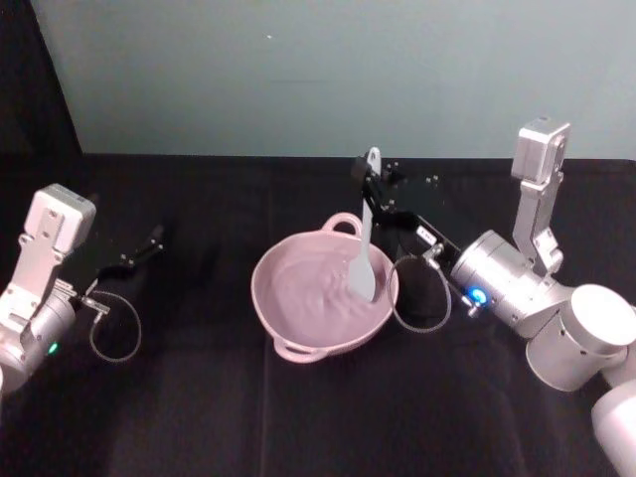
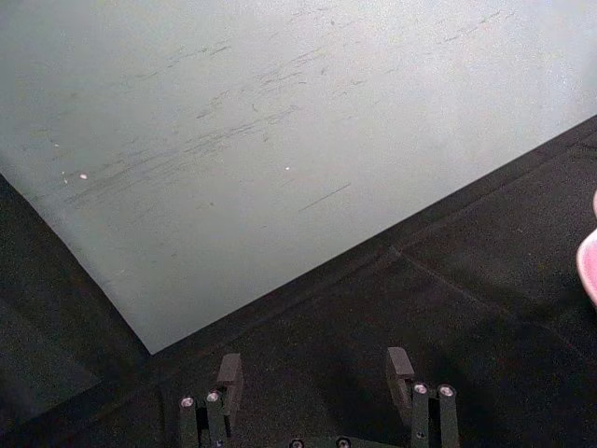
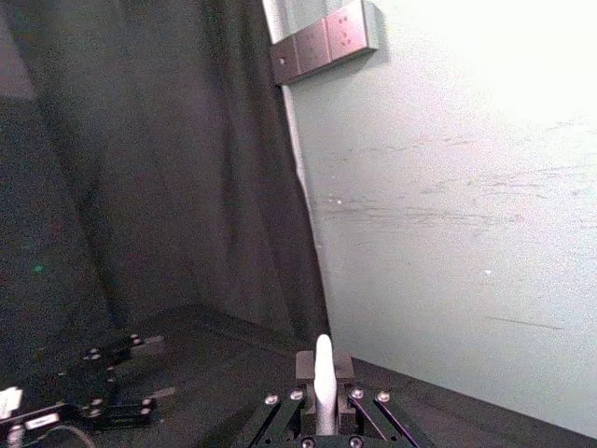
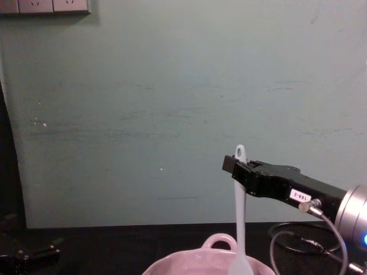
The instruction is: Use the one hand to pick up the spoon and stir the clear water in the bowl.
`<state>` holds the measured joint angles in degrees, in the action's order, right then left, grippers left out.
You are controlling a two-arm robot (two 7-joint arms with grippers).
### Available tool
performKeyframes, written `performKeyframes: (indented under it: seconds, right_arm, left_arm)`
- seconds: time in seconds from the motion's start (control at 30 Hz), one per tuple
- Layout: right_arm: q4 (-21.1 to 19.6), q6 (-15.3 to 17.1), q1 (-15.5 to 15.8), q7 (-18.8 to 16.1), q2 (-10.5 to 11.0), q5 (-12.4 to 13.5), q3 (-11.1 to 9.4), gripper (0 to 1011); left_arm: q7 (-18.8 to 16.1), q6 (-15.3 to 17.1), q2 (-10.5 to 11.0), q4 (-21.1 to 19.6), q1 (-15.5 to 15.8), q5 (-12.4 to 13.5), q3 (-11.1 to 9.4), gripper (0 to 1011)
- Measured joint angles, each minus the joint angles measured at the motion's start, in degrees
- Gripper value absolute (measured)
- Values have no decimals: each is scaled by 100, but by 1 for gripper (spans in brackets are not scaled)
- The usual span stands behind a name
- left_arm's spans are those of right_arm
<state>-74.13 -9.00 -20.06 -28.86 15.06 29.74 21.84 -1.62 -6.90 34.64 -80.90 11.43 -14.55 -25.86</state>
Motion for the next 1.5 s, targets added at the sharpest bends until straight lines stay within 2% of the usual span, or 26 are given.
performKeyframes:
  seconds: [0.23, 0.47, 0.8, 0.93, 1.23, 1.5]
  right_arm:
    - [-211, 11, 180, 5, -47, -42, 113, 120]
    - [-131, 1, 127, -69, -205, -55, 277, 120]
    - [517, -105, -355, -296, -574, -63, 498, 119]
    - [946, -158, -653, -401, -742, -70, 560, 119]
    - [1537, -231, -1080, -457, -865, -133, 529, 120]
    - [1424, -235, -1032, -345, -696, -138, 322, 120]
  left_arm:
    - [0, 0, 0, 0, 0, 0, 0, 1011]
    - [0, 0, 0, 0, 0, 0, 0, 1011]
    - [0, 0, 0, 0, 0, 0, 0, 1011]
    - [0, 0, 0, 0, 0, 0, 0, 1011]
    - [0, 0, 0, 0, 0, 0, 0, 1011]
    - [0, 0, 0, 0, 0, 0, 0, 1011]
